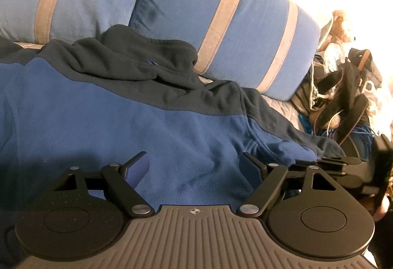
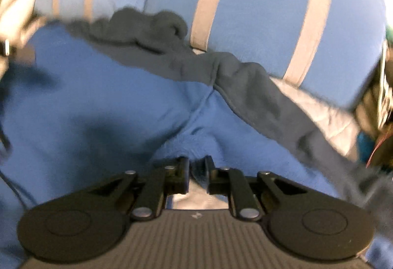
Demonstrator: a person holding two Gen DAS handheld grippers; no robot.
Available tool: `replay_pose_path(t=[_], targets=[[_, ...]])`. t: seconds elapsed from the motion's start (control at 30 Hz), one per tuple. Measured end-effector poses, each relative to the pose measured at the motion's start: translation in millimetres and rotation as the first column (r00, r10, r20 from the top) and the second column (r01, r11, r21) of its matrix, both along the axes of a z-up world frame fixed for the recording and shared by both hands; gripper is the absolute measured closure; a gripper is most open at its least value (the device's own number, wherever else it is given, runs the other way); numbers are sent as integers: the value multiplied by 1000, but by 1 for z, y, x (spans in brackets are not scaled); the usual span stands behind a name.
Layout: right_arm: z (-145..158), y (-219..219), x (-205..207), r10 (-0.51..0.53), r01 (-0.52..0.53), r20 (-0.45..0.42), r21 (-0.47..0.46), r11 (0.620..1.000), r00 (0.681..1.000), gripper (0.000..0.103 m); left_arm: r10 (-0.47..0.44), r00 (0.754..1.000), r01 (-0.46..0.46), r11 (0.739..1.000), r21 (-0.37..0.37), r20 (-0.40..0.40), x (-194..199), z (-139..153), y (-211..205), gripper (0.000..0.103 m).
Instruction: Fold clothes
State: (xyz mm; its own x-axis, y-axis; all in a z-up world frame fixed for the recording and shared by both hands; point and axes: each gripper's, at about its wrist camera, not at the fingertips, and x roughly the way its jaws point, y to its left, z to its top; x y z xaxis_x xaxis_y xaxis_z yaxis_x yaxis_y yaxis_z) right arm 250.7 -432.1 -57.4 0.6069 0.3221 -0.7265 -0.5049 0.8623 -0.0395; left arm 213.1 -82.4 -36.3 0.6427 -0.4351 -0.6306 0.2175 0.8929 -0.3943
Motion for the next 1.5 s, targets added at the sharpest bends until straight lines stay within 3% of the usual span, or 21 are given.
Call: replay_pose_path(t=[0.07, 0.13, 0.17, 0.23, 0.3, 0.37, 0.5, 0.63, 0.77, 0.93, 1.07, 1.23, 1.5], targets=[[7, -8, 2, -29, 32, -35, 75, 997, 999, 80, 1, 1000, -1, 1000, -2, 3, -1, 1, 0, 22], [16, -17, 3, -54, 60, -47, 129, 990, 997, 51, 2, 1000, -2, 1000, -5, 3, 0, 1, 1, 22], [21, -23, 1, -64, 67, -24, 131, 989, 998, 37, 4, 1000, -4, 1000, -7, 3, 0, 0, 1, 22], [27, -34, -4, -114, 110, 50, 76, 991, 992, 26, 4, 1000, -4, 1000, -11, 3, 1, 1, 1, 22], [27, -44, -5, -151, 152, 110, 3, 988, 982, 26, 3, 1000, -3, 1000, -14, 7, 1, 2, 1, 22], [19, -51, -4, -174, 180, 117, -44, 983, 978, 27, 1, 1000, 0, 1000, -14, 13, 0, 2, 1, 22], [-8, -63, 7, -252, 257, 59, -102, 961, 966, 27, 11, 1000, -11, 1000, -3, 22, -3, 3, 1, 22], [-24, -75, 17, -411, 409, 3, -121, 905, 911, 24, 33, 999, -36, 998, 50, 42, -6, 6, 0, 22], [8, -45, 3, -426, 432, 75, -111, 895, 902, 0, 55, 996, -65, 987, 144, 75, -6, 9, -5, 22], [50, 8, -18, -394, 413, 163, -100, 905, 904, 0, 81, 992, -102, 967, 234, 100, -7, 9, -8, 22], [74, 69, -33, -311, 336, 211, -97, 937, 927, 0, 114, 988, -136, 961, 240, 100, -6, 8, -3, 22], [105, 138, -55, -216, 258, 304, -104, 961, 928, 0, 130, 988, -145, 963, 226, 79, -3, 5, 1, 22], [155, 191, -79, -125, 203, 479, -116, 972, 869, 0, 131, 986, -149, 969, 196, 99, -3, 6, 3, 22]])
